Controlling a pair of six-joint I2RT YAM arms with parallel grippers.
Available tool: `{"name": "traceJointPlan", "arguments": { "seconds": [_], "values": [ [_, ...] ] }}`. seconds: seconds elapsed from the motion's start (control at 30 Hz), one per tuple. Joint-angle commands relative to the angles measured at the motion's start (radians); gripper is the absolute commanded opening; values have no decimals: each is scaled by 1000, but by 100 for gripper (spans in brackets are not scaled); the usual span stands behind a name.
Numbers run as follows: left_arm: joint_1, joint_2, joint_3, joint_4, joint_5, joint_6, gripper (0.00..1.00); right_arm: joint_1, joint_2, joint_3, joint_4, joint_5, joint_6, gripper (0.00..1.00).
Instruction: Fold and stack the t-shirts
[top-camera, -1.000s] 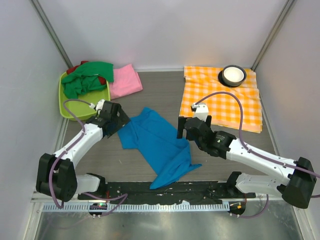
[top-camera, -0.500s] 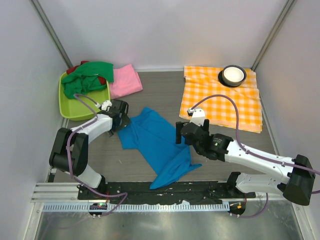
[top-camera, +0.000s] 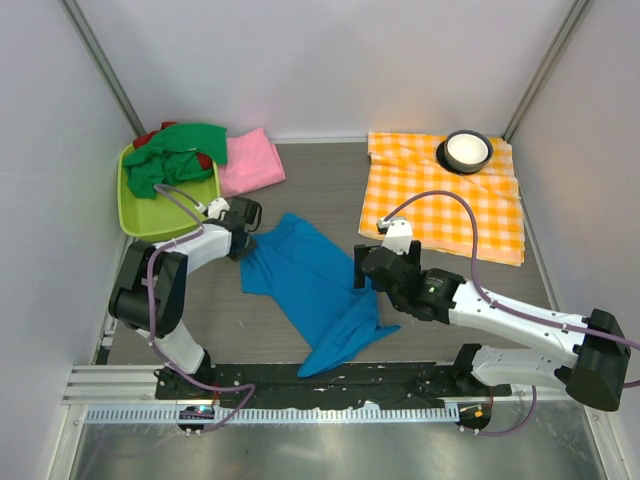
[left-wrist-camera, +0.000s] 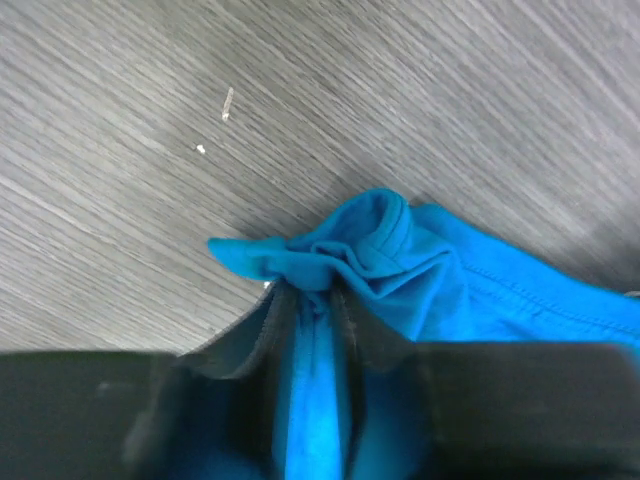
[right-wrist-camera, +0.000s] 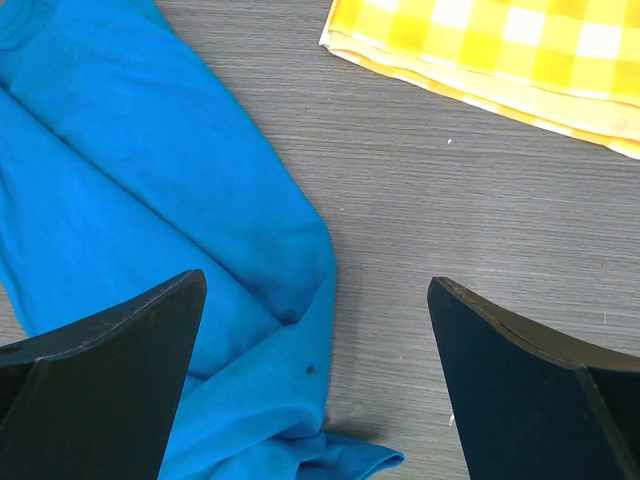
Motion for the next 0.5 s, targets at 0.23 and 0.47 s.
{"name": "traceJointPlan", "arguments": {
  "seconds": [0.23,0.47],
  "values": [
    [-33,-301,-116,-43,-24,-62,0,9,-8,-16,6,23,30,100],
    [-149,-736,-22,-238,-55,-82,0,32,-2,7,18,-94,-16,100]
  ]
}}
